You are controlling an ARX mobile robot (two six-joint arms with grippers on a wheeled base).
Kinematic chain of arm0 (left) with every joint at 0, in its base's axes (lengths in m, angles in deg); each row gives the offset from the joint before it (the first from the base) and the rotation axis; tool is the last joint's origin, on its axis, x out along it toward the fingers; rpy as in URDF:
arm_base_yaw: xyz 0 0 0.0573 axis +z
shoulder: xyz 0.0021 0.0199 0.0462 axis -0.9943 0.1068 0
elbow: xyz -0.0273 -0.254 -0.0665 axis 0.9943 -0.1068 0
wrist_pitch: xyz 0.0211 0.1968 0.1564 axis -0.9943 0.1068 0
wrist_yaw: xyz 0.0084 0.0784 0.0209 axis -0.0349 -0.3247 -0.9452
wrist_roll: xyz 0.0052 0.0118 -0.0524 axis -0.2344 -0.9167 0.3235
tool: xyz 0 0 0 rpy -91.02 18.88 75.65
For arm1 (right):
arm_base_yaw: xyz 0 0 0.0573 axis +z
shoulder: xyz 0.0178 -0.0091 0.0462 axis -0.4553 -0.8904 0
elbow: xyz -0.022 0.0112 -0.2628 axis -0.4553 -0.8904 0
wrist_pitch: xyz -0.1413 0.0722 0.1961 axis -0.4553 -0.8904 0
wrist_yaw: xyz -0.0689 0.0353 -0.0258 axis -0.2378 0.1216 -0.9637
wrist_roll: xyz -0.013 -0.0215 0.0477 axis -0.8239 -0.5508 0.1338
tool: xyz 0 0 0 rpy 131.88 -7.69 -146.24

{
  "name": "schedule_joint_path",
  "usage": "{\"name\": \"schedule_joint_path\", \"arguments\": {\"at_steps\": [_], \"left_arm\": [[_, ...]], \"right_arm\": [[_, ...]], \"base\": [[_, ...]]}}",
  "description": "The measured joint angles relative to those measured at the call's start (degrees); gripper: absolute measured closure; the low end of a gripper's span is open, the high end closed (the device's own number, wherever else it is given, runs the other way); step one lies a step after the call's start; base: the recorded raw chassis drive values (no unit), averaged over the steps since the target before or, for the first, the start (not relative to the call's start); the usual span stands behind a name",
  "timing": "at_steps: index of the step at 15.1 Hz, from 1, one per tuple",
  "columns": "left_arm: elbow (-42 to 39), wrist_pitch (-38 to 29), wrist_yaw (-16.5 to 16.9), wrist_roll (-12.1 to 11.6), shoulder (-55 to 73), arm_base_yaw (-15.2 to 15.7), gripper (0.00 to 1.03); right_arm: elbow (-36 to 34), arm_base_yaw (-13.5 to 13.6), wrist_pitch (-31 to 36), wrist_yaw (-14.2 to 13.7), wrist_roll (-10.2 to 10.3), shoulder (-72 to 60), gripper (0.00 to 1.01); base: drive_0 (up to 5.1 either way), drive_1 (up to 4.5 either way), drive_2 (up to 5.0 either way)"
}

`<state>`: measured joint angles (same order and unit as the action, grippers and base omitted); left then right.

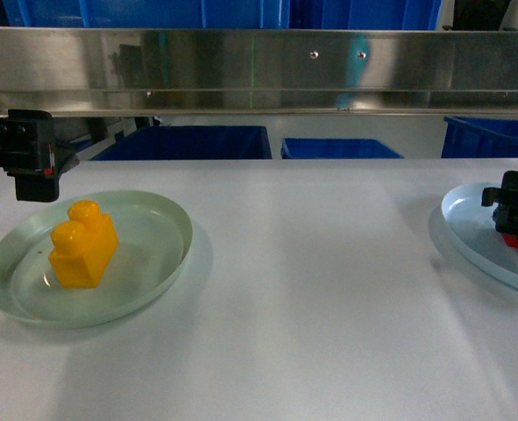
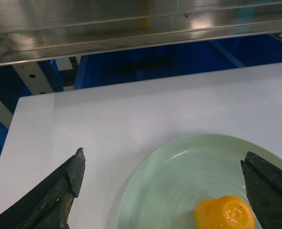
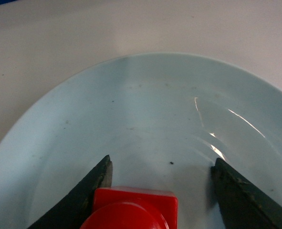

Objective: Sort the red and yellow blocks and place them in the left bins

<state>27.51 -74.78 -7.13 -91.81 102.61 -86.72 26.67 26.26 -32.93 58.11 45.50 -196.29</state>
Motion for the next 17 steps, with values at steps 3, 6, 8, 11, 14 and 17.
{"name": "schedule_joint_path", "arguments": {"at_steps": [3,6,8,11,14,17], "left_arm": [[0.0,0.02,0.0,0.0,0.0,0.0,0.05],[0.0,0.0,0.0,0.0,0.0,0.0,0.05],[0.0,0.02,0.0,0.0,0.0,0.0,0.05],[0.0,0.02,0.0,0.0,0.0,0.0,0.05],[0.0,0.02,-0.02,0.0,0.0,0.0,0.05],[0.0,0.02,0.0,0.0,0.0,0.0,0.05]], "right_arm": [[0.0,0.07,0.15,0.5,0.0,-0.02,0.63],[-0.96,0.44,2.08,0.74,-0.24,0.48,0.72],[-3.5,0.52,2.32,1.18,-1.16,4.42,0.72],[-6.67,0.59,2.67,5.01,-3.1,19.5,0.72],[-13.38,0.35,1.81,8.11,-5.62,32.74,0.72],[-21.14,0.04,-4.11,9.2,-5.86,46.62,0.72]], "base": [[0.0,0.0,0.0],[0.0,0.0,0.0],[0.0,0.0,0.0],[0.0,0.0,0.0],[0.0,0.0,0.0],[0.0,0.0,0.0]]}}
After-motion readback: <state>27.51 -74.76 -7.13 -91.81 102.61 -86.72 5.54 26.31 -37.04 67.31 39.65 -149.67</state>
